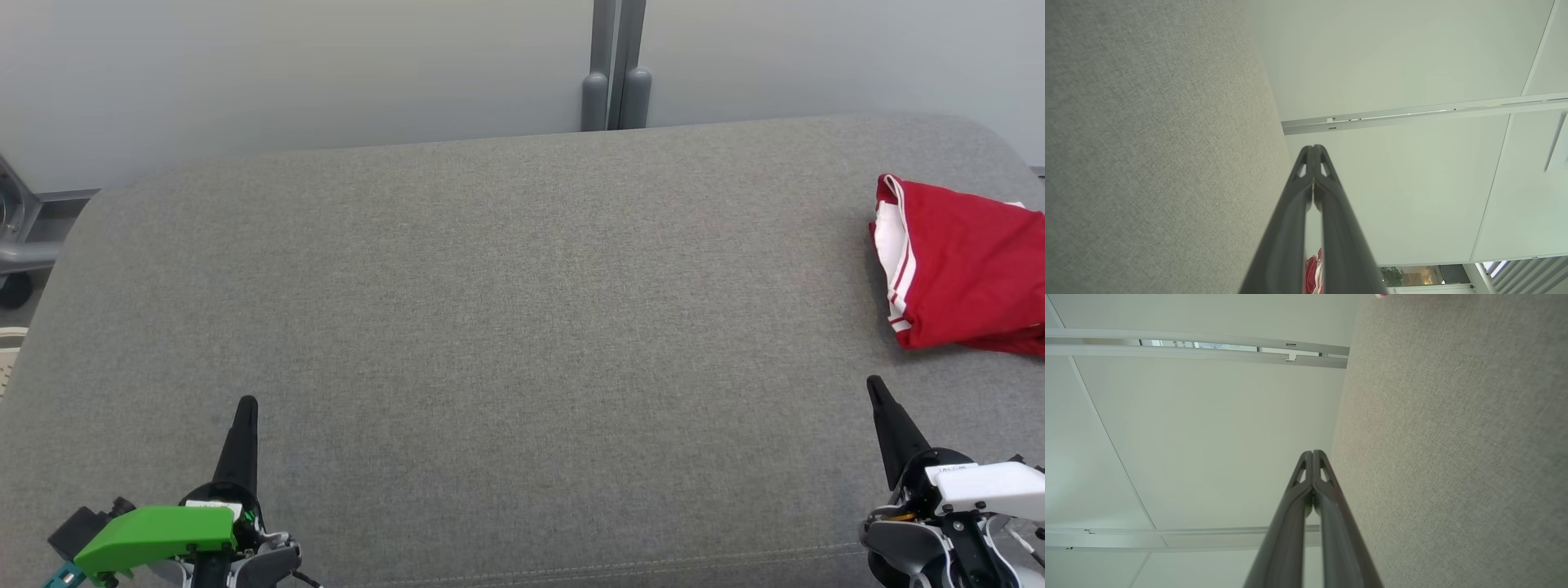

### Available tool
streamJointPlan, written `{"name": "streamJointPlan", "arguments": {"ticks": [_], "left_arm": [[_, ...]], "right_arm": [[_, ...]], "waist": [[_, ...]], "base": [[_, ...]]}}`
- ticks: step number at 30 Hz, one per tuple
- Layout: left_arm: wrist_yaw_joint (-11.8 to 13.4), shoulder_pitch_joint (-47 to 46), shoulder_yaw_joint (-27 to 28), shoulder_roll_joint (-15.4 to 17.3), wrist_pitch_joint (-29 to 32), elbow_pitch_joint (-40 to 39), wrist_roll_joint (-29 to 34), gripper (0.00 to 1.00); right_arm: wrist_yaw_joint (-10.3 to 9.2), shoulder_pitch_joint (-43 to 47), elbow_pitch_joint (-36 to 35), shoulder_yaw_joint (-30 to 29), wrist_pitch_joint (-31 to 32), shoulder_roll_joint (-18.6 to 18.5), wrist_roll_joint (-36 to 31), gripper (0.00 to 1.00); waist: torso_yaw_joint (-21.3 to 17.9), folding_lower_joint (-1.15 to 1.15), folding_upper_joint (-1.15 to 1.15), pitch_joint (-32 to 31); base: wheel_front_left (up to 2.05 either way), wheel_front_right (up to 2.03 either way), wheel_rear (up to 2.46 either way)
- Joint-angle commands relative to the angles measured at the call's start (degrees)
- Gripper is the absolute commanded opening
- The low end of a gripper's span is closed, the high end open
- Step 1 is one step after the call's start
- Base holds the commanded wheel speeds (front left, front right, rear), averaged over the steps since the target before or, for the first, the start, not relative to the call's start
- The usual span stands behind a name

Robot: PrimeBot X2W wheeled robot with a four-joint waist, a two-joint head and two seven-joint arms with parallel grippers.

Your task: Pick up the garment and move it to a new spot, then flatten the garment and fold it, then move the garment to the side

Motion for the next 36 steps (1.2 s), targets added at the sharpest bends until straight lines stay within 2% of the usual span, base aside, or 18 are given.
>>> {"name": "streamJointPlan", "arguments": {"ticks": [1,14,36], "left_arm": [[-0.6,-1.2,0.5,-0.3,0.3,0.0,-0.9,0.00],[-1.6,-1.6,1.5,-0.9,1.5,0.2,-5.0,0.00],[-1.5,-1.5,1.6,-0.9,1.6,0.2,-4.7,0.00]], "right_arm": [[0.02,-0.7,-0.4,-0.3,0.5,-0.1,1.4,0.00],[0.02,-0.6,-0.5,-1.4,1.7,0.0,6.1,0.00],[0.02,-0.7,-0.4,-1.6,2.0,0.2,5.4,0.00]], "waist": [[0.0,0.00,0.00,0.0],[-0.1,0.00,0.00,0.2],[-0.1,0.00,0.00,0.2]], "base": [[0.00,0.00,0.00],[0.00,0.00,0.00],[0.00,0.00,0.00]]}}
